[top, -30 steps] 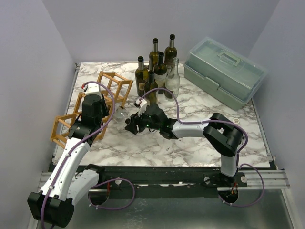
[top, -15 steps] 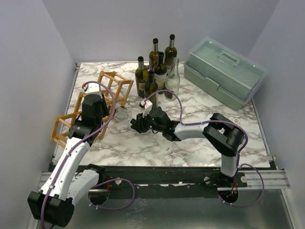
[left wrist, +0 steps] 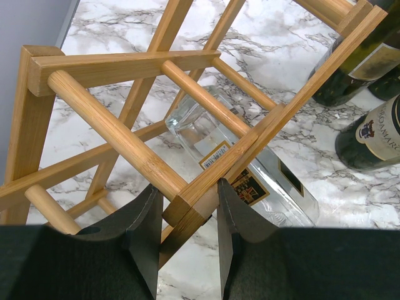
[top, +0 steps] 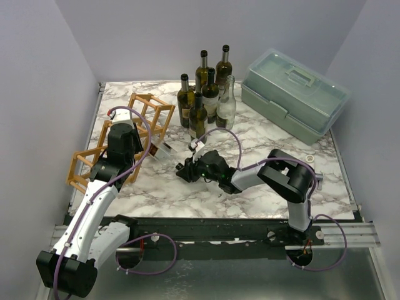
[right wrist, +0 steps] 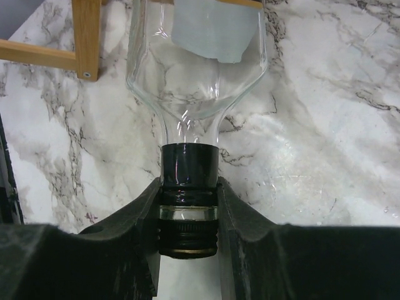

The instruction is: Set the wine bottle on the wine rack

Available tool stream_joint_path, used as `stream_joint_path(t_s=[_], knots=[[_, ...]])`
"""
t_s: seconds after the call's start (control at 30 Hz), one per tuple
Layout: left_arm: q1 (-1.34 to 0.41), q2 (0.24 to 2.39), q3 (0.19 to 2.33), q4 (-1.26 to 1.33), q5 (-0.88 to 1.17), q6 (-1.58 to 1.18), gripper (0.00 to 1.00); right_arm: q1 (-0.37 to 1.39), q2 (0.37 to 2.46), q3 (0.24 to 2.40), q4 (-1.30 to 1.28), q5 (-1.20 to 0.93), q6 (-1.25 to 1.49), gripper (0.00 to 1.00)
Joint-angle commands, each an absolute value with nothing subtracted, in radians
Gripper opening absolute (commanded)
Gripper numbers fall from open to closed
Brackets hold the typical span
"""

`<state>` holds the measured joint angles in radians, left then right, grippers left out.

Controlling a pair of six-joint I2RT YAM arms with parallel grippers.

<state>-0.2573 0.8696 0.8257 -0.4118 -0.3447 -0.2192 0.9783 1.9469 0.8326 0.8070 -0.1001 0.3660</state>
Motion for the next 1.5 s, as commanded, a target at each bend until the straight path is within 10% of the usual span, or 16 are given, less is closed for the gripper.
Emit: stream_joint_path(t_s=[0.0, 1.17, 1.47], knots=[[-0.265, 0.868, 0.816, -0.406, -0.301, -0.220, 0.00, 0.979, 2.008, 0.874, 0.838, -0.098, 0.361, 0.01], [-0.264, 0.879, 0.818, -0.402, -0.289, -0.215, 0.00, 0.935, 2.089, 1.286, 0.514, -0.155, 0.135, 0.01], [-0.252, 0.916, 0.825, -0.379, -0.289, -0.218, 0.00, 0.939, 2.067, 1.223, 0.510, -0.135, 0.158, 0.26]])
